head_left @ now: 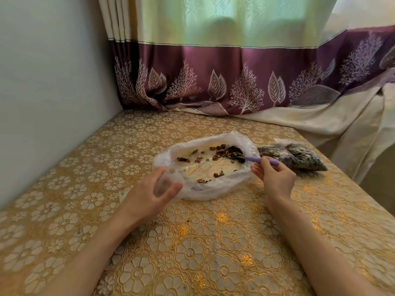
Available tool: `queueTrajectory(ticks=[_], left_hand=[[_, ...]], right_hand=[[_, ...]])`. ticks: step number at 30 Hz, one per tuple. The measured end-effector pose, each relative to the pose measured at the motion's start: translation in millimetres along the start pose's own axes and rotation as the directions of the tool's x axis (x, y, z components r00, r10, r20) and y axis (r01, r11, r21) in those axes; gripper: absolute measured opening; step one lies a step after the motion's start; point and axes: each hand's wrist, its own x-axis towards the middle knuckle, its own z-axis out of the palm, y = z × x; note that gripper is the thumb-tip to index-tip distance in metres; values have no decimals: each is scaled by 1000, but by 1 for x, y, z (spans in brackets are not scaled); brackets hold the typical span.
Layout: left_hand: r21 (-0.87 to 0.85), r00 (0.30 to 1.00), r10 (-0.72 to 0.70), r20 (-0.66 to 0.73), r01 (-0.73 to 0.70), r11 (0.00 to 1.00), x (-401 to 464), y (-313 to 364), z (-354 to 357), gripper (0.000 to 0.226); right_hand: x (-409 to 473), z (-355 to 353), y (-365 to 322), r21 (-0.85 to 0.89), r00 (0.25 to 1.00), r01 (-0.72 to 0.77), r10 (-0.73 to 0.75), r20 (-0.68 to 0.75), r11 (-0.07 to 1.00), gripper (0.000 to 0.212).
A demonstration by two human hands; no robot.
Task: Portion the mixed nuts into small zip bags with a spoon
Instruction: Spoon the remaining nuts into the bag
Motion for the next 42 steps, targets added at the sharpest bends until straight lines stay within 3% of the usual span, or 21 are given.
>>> queueTrajectory(ticks=[4,10,17,27,33,37,42], left_hand=[[-53,999,-10,-32,8,999,-1,2,0,74],[-370,989,-66,-135,11,929,1,9,-4,67],[-405,983,-120,-135,56,912,3,4,-5,67],[-497,968,-181,-175,72,865,2,11,-8,75],[-578,964,-200,-177,62,814,1,15,-10,85],[-546,967,-173,-188,44,837,1,13,-9,82],[-511,974,-151,-169,44,858,1,11,-8,83]], right_hand=[[-3,-4,-2,77,998,-59,59,9,995,13],[-14,-4,-10,61,996,-28,23,82,998,16],[-42,7,-38,145,965,40,-76,252,989,24],[-77,24,-50,177,776,124,-207,596,976,24],[-76,25,-46,125,669,217,-240,704,968,17],[-70,22,-45,174,701,149,-228,676,974,13],[-47,7,-47,247,848,8,-137,512,969,19]])
